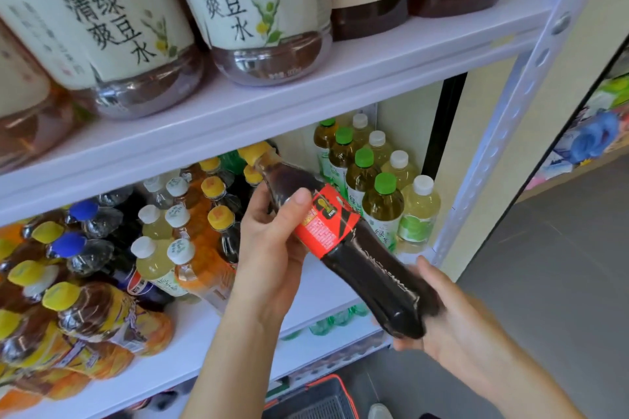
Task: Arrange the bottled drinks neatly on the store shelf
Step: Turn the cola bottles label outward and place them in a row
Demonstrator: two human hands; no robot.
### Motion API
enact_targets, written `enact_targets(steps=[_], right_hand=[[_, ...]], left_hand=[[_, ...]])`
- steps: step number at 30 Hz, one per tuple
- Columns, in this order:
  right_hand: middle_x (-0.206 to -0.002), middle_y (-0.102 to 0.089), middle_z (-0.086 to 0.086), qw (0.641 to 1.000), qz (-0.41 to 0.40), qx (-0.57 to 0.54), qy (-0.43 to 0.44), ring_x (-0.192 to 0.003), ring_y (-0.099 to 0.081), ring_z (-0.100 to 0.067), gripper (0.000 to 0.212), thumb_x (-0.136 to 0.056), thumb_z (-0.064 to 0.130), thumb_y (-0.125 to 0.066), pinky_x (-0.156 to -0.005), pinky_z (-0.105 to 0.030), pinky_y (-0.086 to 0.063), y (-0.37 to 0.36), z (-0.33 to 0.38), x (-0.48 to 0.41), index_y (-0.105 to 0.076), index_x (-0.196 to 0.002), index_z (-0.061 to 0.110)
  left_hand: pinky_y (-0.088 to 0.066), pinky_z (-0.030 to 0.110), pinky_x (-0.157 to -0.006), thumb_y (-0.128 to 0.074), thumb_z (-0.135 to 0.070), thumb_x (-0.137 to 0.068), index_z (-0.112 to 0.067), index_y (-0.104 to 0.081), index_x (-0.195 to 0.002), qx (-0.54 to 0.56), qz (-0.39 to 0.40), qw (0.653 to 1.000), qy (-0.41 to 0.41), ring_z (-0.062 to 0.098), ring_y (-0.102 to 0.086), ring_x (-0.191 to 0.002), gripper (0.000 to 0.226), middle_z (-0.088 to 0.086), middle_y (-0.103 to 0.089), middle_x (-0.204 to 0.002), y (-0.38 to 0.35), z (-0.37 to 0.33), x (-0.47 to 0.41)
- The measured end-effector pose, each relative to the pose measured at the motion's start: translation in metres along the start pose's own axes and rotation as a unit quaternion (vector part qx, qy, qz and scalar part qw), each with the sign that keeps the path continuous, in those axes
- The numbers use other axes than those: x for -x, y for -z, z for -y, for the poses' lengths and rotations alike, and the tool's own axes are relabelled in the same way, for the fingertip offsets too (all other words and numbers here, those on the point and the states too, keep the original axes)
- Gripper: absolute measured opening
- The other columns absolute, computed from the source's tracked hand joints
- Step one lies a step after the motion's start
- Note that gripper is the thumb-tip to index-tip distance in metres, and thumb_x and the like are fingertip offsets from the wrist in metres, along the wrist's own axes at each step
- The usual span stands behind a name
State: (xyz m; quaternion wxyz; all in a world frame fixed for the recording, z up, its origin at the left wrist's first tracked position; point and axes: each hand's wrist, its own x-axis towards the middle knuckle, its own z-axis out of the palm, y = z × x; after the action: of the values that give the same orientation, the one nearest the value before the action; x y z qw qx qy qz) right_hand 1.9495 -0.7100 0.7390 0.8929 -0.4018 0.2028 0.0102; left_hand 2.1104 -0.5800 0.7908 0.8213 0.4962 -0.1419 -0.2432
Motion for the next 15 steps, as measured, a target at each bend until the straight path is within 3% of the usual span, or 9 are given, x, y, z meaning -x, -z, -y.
enact_targets(steps=[3, 5, 7, 9, 11, 13, 15], right_hand=[[-0.110, -0.068, -0.013, 0.982, -0.035, 0.162, 0.089, -0.090, -0.069, -0.026, 0.059, -0.066, 0.035, -0.083, -0.079, -0.041, -0.059, 0.004, 0.002, -0.001, -0.059, -0.120, 0.036], [-0.108, -0.070, -0.011, 0.965, -0.068, 0.221, 0.121, -0.093, -0.070, -0.026, 0.066, -0.063, 0.033, -0.084, -0.087, -0.040, -0.058, 0.006, 0.004, -0.001, -0.054, -0.122, 0.037], [-0.109, -0.071, -0.016, 0.977, -0.048, 0.173, 0.118, -0.096, -0.071, -0.036, 0.063, -0.062, 0.034, -0.089, -0.078, -0.037, -0.060, 0.004, 0.005, 0.000, -0.058, -0.117, 0.032], [-0.108, -0.069, -0.023, 0.994, -0.007, 0.079, 0.078, -0.086, -0.070, -0.046, 0.051, -0.070, 0.038, -0.084, -0.063, -0.038, -0.060, 0.001, 0.007, 0.000, -0.063, -0.114, 0.025], [-0.095, -0.068, -0.028, 1.000, 0.017, 0.022, 0.013, -0.065, -0.070, -0.041, 0.046, -0.083, 0.051, -0.063, -0.050, -0.034, -0.057, 0.003, 0.008, -0.001, -0.067, -0.116, 0.018], [-0.077, -0.066, -0.029, 0.997, 0.051, -0.025, -0.058, -0.051, -0.067, -0.033, 0.062, -0.087, 0.061, -0.040, -0.042, -0.029, -0.052, 0.007, 0.006, -0.002, -0.072, -0.111, 0.014], [-0.066, -0.064, -0.025, 0.989, 0.084, -0.068, -0.099, -0.044, -0.064, -0.030, 0.072, -0.085, 0.066, -0.030, -0.038, -0.027, -0.048, 0.012, 0.007, -0.003, -0.073, -0.111, 0.014]], left_hand=[[-0.059, 0.038, -0.068, -0.088, -0.032, -0.063, -0.020, -0.062, -0.110, -0.075, -0.041, 0.996, -0.020, 0.021, -0.070, -0.083, 0.055, 0.005, -0.073, -0.095, -0.005, 0.000, -0.003], [-0.058, 0.037, -0.067, -0.083, -0.043, -0.060, -0.024, -0.063, -0.107, -0.092, -0.055, 0.994, -0.014, 0.020, -0.070, -0.084, 0.055, 0.003, -0.073, -0.095, -0.007, 0.001, -0.004], [-0.057, 0.045, -0.085, -0.078, -0.049, -0.064, -0.026, -0.065, -0.108, -0.079, -0.049, 0.995, 0.020, 0.022, -0.069, -0.094, 0.051, 0.005, -0.073, -0.103, -0.007, -0.002, -0.006], [-0.049, 0.050, -0.097, -0.075, -0.050, -0.069, -0.022, -0.064, -0.114, -0.057, -0.020, 0.996, 0.064, 0.024, -0.066, -0.102, 0.053, 0.008, -0.071, -0.113, -0.004, -0.006, -0.009], [-0.051, 0.050, -0.093, -0.077, -0.037, -0.073, -0.020, -0.060, -0.116, -0.042, 0.021, 0.996, 0.080, 0.024, -0.066, -0.100, 0.050, 0.009, -0.070, -0.112, 0.001, -0.009, -0.012], [-0.056, 0.047, -0.086, -0.078, -0.030, -0.068, -0.018, -0.057, -0.120, -0.028, 0.048, 0.994, 0.090, 0.024, -0.068, -0.097, 0.057, 0.009, -0.071, -0.110, 0.003, -0.008, -0.012], [-0.057, 0.044, -0.081, -0.081, -0.024, -0.066, -0.018, -0.053, -0.124, -0.024, 0.051, 0.994, 0.094, 0.025, -0.070, -0.094, 0.064, 0.010, -0.072, -0.109, 0.001, -0.004, -0.012]])
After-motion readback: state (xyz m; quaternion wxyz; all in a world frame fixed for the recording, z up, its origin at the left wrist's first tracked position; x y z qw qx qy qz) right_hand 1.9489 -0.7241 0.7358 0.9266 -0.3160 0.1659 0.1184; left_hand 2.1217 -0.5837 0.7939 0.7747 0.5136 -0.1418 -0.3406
